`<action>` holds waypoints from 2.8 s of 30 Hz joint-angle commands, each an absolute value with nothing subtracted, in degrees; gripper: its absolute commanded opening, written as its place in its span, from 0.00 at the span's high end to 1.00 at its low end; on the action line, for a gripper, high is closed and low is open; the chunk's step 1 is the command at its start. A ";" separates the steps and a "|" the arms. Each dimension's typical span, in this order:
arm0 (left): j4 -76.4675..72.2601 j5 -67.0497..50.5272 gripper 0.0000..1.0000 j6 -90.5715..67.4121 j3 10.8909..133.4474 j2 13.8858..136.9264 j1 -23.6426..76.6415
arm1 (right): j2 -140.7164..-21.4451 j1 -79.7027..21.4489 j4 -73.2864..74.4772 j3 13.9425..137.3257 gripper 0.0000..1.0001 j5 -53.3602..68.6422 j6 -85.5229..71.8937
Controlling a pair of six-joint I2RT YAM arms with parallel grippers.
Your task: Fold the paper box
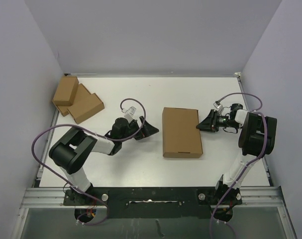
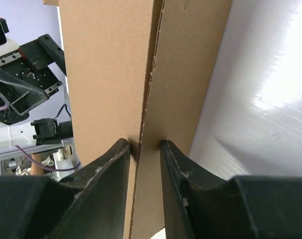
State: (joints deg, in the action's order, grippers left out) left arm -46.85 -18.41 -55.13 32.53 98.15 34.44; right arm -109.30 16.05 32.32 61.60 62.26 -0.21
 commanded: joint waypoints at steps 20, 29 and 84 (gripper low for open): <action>-46.99 -24.52 0.71 -53.47 44.26 109.85 36.91 | -112.37 19.18 34.89 63.17 0.81 46.38 4.94; -46.13 -27.13 0.71 -49.66 54.07 111.11 42.47 | -110.17 16.11 35.97 64.25 0.81 43.95 6.98; -16.37 -17.36 0.71 -32.92 50.72 89.50 36.94 | -91.65 15.43 32.84 67.11 0.81 14.80 27.35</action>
State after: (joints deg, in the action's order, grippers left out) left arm -18.06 -20.01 -33.78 54.72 96.01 37.71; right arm -88.88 15.03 35.92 67.48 25.19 25.28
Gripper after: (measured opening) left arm 0.319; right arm 0.305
